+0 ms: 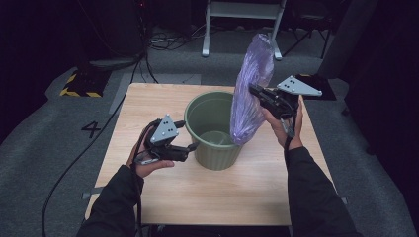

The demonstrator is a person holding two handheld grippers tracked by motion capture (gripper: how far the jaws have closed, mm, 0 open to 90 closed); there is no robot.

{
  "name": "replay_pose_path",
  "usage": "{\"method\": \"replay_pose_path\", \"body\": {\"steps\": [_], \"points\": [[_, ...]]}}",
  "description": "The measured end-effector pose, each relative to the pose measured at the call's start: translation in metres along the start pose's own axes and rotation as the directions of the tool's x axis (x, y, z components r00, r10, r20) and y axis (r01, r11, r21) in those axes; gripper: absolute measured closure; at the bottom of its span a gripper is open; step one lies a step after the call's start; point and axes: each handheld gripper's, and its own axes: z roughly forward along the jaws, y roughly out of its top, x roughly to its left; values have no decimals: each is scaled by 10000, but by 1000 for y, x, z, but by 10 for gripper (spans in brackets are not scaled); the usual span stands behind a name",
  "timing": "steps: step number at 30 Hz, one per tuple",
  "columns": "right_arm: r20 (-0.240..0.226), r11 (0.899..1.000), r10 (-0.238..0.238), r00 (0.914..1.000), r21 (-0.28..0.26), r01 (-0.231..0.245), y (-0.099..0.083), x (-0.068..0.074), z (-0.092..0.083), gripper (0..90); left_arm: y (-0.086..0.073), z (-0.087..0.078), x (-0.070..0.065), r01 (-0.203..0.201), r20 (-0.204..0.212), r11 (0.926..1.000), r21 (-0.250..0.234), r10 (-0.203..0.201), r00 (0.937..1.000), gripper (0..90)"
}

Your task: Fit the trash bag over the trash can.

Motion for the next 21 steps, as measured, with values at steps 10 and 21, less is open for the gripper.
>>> {"method": "replay_pose_path", "body": {"steps": [10, 21], "points": [[135, 9996, -205, 9997, 221, 202, -3, 10, 19, 887, 39, 32, -7, -173, 592, 9998, 87, 168, 9981, 205], [-116, 9987, -464, 9989, 203, 467, -10, 24, 18, 881, 58, 43, -11, 48, 636, 9998, 193, -60, 9980, 200]]}}
